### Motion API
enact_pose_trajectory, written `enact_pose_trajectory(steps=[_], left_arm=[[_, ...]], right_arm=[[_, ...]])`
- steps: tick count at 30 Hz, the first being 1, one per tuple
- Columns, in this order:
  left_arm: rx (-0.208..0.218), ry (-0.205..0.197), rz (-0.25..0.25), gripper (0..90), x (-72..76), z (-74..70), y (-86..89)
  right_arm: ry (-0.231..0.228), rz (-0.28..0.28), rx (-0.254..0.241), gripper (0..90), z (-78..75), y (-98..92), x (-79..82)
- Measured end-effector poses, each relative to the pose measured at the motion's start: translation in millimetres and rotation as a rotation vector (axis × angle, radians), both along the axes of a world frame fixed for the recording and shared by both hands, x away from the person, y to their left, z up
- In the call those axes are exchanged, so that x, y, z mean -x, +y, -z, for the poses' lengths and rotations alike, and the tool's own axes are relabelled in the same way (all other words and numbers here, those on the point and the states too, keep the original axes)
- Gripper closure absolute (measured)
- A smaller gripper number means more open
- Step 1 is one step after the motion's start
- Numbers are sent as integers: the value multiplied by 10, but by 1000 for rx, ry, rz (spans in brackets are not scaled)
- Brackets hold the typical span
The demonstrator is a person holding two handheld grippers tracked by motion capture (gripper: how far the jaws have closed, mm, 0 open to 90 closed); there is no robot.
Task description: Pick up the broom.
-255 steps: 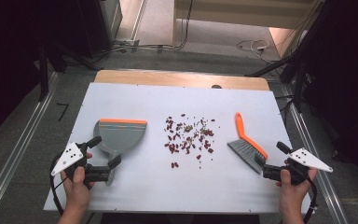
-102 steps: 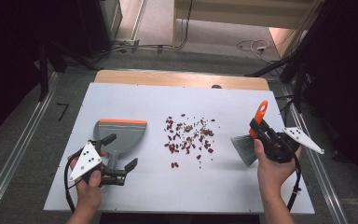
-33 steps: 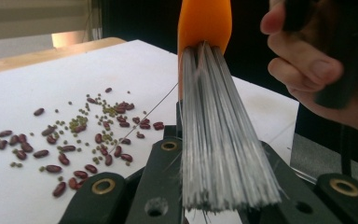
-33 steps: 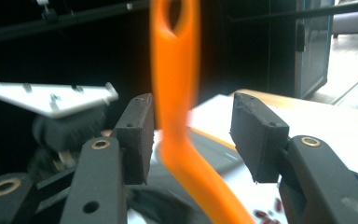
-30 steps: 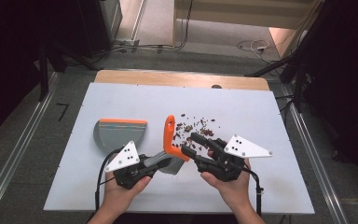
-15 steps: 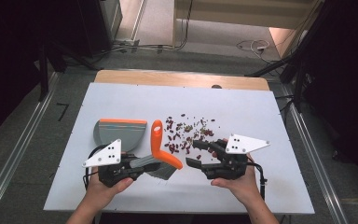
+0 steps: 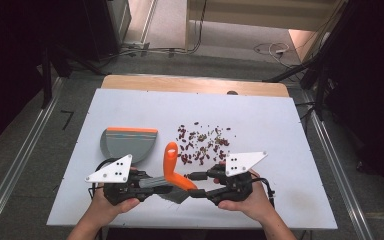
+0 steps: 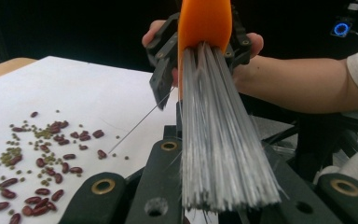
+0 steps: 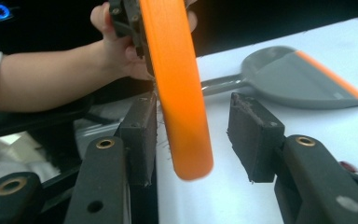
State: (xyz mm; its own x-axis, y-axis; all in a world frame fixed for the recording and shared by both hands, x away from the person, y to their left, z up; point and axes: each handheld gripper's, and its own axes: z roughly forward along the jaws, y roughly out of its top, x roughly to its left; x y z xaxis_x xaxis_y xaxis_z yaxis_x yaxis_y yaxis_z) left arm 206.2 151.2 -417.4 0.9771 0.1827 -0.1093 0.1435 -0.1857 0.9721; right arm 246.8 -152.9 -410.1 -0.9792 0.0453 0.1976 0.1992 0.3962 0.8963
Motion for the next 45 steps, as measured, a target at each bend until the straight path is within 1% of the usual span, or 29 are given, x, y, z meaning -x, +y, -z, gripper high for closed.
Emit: enact_pose_trajectory(steps=[1, 3, 4, 8, 10, 14, 17, 18, 19, 24, 26, 28, 29, 30, 31, 32, 33, 34, 35, 36, 37, 38, 39, 41, 42, 43, 45], left_arm=[[-3, -1, 9, 854, 2, 0, -16], [-3, 3, 17, 854, 5, 2, -35], [-4, 4, 22, 854, 5, 3, -42], [-10, 7, 35, 853, 9, 7, -63], [-6, 10, 41, 853, 8, 7, -68], [-10, 16, 55, 853, 7, 14, -85], [-26, 19, 65, 853, 12, 25, -115], [-30, 18, 64, 853, 10, 27, -119], [-33, 19, 61, 853, 7, 28, -117], [-25, 33, 78, 852, -7, 39, -106], [-28, 35, 83, 852, -8, 40, -108], [-31, 35, 81, 851, -7, 40, -110], [-29, 36, 80, 844, -9, 41, -110], [-22, 36, 72, 844, -11, 44, -108], [-24, 36, 73, 830, -18, 46, -100], [-16, 39, 71, 830, -15, 50, -99], [-16, 40, 68, 822, -15, 53, -95], [-16, 38, 59, 805, -14, 54, -95], [-17, 34, 40, 725, -12, 56, -95], [-10, 30, 14, 725, -10, 57, -92], [0, 31, -15, 638, -14, 57, -84], [3, 32, -48, 528, -20, 53, -68], [4, 33, -71, 460, -25, 53, -49], [5, 28, -126, 365, -29, 54, -15], [1, 30, -158, 290, -37, 56, 1], [-3, 29, -186, 222, -45, 60, 16], [-5, 30, -230, 142, -54, 72, 42]], right_arm=[[0, 0, 0, 518, 0, 0, 0], [13, -37, 13, 528, 25, 38, 21], [15, -44, 14, 531, 31, 45, 28], [13, -56, 14, 539, 41, 59, 40], [1, -64, 8, 558, 48, 66, 54], [10, -77, 8, 573, 54, 76, 57], [22, -83, -3, 579, 57, 76, 47], [27, -86, -5, 593, 56, 76, 45], [24, -97, -1, 650, 58, 80, 50], [21, -113, 1, 673, 55, 83, 55], [13, -117, -2, 680, 57, 83, 63], [-12, -122, 7, 683, 53, 82, 76], [-25, -115, 10, 686, 42, 79, 84], [-25, -115, 10, 686, 42, 79, 84], [-37, -96, 16, 687, 23, 80, 97], [-37, -96, 16, 687, 23, 80, 97], [-47, -93, 20, 688, 14, 84, 102], [-50, -87, 26, 688, 5, 87, 108], [-54, -67, 36, 688, -6, 86, 113], [-54, -67, 36, 688, -6, 86, 113], [-49, -59, 39, 689, -7, 83, 105], [-40, -51, 45, 689, -3, 77, 95], [-44, -38, 52, 689, 2, 68, 82], [-24, -5, 60, 689, 9, 43, 51], [-24, 13, 60, 689, 12, 29, 33], [-7, 38, 67, 689, 6, 13, 22], [14, 74, 70, 689, -2, -21, -14]])
